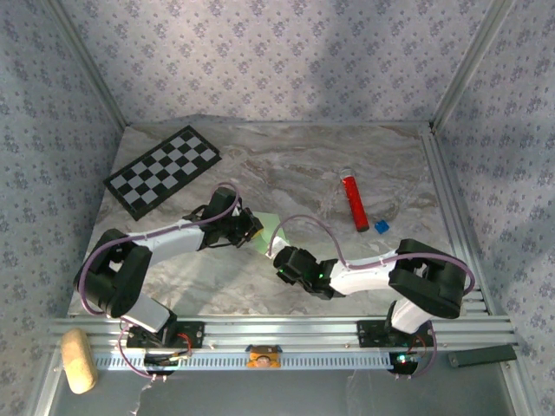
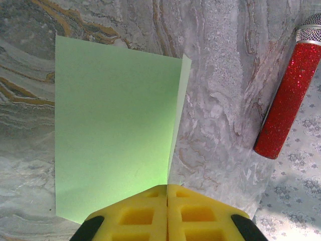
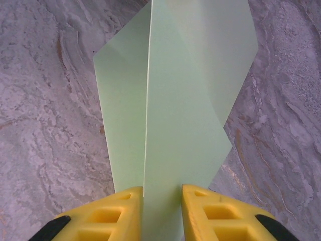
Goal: Fold a paper plane with a square sheet of paper (pick it up from the middle)
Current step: Fourth fold the wing at the center of the table.
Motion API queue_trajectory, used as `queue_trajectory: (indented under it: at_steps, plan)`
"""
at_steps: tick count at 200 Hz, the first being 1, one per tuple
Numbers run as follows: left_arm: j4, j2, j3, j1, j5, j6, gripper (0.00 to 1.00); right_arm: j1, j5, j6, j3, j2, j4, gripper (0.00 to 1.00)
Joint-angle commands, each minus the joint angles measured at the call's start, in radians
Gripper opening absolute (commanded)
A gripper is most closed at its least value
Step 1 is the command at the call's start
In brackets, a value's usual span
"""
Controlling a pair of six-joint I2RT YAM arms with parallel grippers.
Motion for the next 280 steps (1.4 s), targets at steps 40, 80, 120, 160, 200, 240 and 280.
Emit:
queue_trajectory:
  at_steps: [40,80,120,160,200,240,280]
  plan:
    - [-0.035,-0.017,0.020,-0.006,-0.005,0.016,0.07,-0.002,-0.020,0.069,0.027,-0.005,0.030,0.26]
    - [-0.035,-0.015,0.019,-0.006,-0.004,0.018,0.07,-0.003,-0.024,0.087,0.030,0.007,-0.003,0.21]
    - [-0.033,-0.013,0.018,-0.006,-0.005,0.016,0.07,-0.003,-0.025,0.098,0.020,-0.002,0.006,0.16]
    - [-0.036,-0.017,0.017,-0.006,-0.010,0.013,0.07,-0.006,-0.016,0.110,0.021,0.008,-0.005,0.19]
    - [-0.028,-0.014,0.015,-0.007,-0.010,0.012,0.07,-0.013,-0.003,0.135,0.018,0.013,-0.004,0.19]
    - [-0.028,-0.008,0.017,-0.007,-0.008,0.013,0.07,-0.019,-0.002,0.133,0.009,0.014,0.008,0.18]
    - [-0.024,-0.004,0.023,-0.007,-0.004,0.009,0.07,-0.025,-0.011,0.134,0.002,0.017,0.029,0.17]
